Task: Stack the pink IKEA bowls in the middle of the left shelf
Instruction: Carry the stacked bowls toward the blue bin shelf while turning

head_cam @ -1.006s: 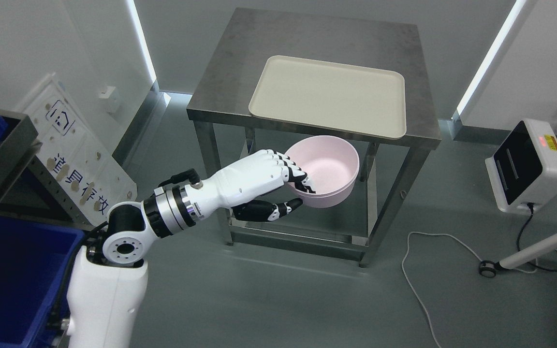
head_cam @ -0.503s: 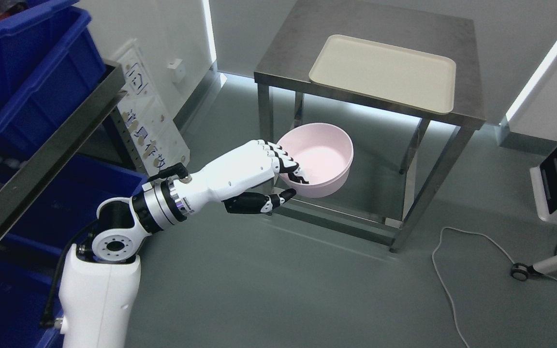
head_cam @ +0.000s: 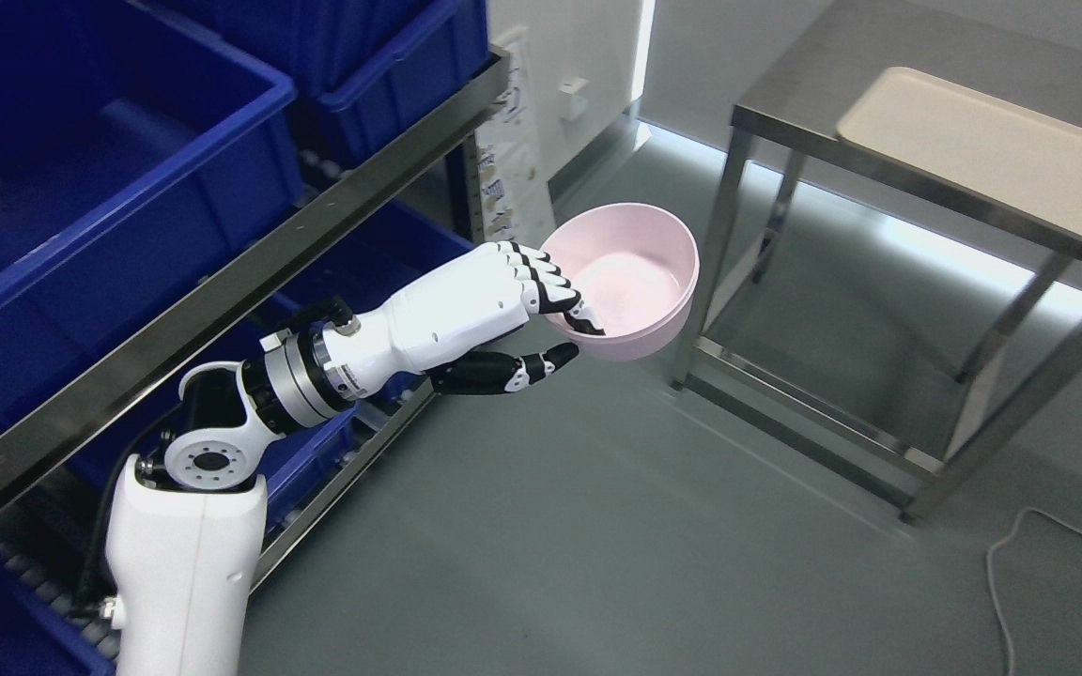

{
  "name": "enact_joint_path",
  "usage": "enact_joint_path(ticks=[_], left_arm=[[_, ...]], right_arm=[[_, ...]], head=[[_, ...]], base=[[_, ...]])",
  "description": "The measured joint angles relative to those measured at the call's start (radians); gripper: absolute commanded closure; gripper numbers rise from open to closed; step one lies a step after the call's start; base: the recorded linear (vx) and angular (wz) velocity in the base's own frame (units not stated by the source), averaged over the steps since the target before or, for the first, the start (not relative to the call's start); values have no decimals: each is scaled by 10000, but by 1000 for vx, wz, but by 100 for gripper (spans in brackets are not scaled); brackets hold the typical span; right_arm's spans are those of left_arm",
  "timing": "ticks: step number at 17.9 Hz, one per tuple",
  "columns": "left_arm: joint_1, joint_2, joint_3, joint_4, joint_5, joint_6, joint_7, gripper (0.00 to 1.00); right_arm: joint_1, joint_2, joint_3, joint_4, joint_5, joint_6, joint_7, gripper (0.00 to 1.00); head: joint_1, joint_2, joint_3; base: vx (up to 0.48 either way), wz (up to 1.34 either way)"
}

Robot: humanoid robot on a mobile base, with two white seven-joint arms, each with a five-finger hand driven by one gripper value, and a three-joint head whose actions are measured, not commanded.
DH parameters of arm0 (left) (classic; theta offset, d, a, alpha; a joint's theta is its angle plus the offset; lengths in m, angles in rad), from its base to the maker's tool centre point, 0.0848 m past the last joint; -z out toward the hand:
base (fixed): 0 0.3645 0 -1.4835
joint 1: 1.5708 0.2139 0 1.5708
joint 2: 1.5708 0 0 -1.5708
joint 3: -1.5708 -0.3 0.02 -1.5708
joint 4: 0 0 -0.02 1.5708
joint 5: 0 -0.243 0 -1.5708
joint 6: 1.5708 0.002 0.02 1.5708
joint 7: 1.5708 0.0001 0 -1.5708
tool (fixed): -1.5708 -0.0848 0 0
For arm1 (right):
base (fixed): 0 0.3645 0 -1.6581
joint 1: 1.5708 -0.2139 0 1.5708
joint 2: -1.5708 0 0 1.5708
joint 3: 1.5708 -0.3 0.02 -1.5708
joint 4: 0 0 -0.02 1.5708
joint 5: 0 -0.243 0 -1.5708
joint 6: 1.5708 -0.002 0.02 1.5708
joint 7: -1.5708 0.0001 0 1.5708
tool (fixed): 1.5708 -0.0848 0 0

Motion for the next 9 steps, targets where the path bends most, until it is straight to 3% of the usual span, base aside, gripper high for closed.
enact_joint_path(ticks=[9], left_arm=[[-86, 0, -5, 2, 234, -25, -19, 96]], right_arm=[[-2, 0, 0, 0, 0, 44, 0, 0]], head=[[0, 0, 0]], base=[[-152, 1003]])
